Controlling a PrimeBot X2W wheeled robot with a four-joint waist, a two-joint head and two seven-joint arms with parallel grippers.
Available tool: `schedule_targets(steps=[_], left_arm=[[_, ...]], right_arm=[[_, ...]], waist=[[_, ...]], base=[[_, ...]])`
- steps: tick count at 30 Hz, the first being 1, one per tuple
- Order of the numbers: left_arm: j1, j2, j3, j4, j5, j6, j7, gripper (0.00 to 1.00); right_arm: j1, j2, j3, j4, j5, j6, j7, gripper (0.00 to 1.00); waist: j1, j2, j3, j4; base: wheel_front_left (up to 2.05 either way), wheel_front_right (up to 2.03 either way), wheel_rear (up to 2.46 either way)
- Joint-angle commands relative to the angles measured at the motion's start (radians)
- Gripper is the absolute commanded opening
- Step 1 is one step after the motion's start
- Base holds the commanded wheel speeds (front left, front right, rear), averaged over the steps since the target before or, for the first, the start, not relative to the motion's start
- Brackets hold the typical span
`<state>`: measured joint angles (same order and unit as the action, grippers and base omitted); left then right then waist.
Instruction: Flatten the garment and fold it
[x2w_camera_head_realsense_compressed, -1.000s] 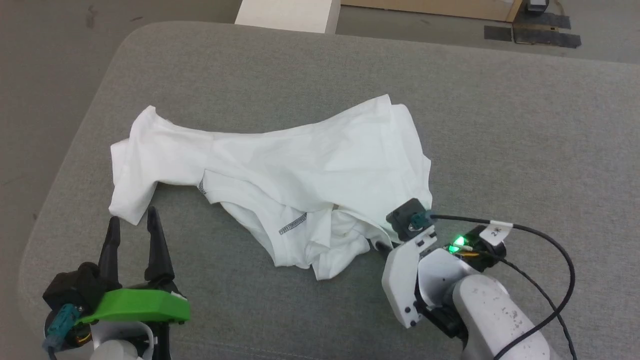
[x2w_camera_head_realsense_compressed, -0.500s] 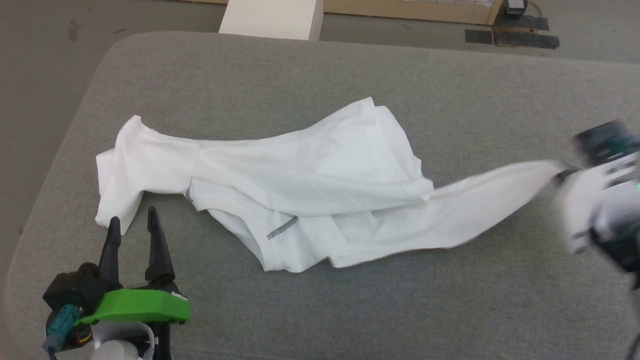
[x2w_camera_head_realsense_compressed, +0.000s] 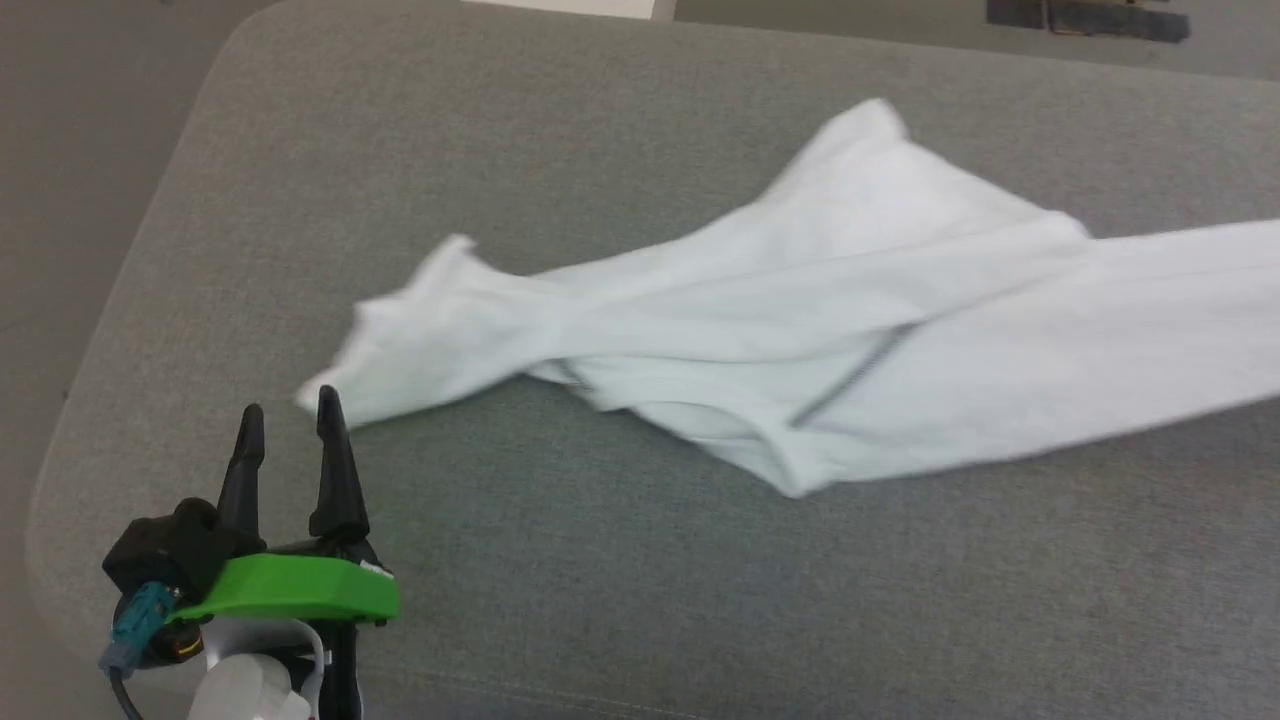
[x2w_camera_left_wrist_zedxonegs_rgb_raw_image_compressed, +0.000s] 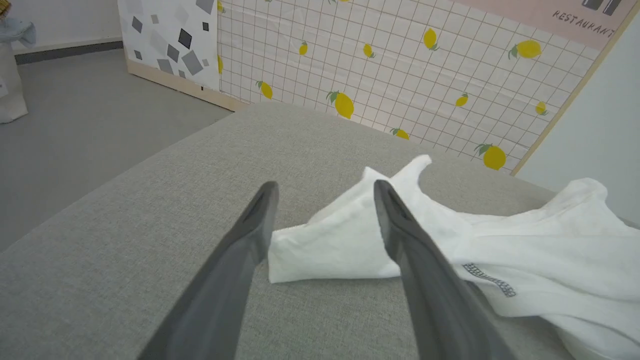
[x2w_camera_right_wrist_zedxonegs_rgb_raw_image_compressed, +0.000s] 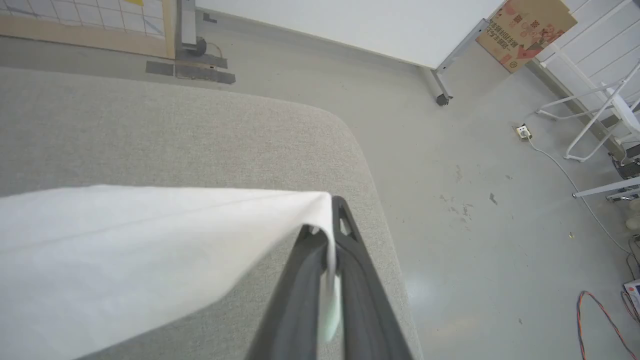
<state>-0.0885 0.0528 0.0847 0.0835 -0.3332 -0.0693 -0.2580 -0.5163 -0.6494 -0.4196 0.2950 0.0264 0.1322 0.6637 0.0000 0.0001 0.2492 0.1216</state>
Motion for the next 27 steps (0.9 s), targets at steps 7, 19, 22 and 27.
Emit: schedule_targets(steps=[7, 19, 22, 27], left_arm=[[-0.012, -0.003, -0.002, 0.020, -0.002, 0.000, -0.004, 1.00], [0.003, -0.003, -0.008, 0.050, 0.015, -0.011, -0.004, 1.00], [0.012, -0.003, -0.010, 0.051, 0.015, -0.011, -0.004, 1.00], [0.017, -0.003, -0.021, 0.054, 0.015, -0.008, -0.004, 1.00]], right_arm=[[-0.006, 0.095, -0.153, 0.007, -0.123, -0.002, -0.089, 1.00], [0.058, 0.239, 0.074, -0.075, 0.011, -0.002, -0.331, 1.00], [0.110, 0.316, 0.170, -0.111, 0.023, -0.002, -0.354, 1.00], [0.208, 0.434, 0.345, -0.130, 0.044, -0.002, -0.339, 1.00]], waist=[[0.0000, -0.0001, 0.002, 0.020], [0.0000, -0.0001, -0.085, -0.031], [0.0000, -0.0001, -0.098, -0.041], [0.0000, -0.0001, -0.104, -0.044]], base=[[0.00, 0.00, 0.00], [0.00, 0.00, 0.00], [0.00, 0.00, 0.00], [0.00, 0.00, 0.00]])
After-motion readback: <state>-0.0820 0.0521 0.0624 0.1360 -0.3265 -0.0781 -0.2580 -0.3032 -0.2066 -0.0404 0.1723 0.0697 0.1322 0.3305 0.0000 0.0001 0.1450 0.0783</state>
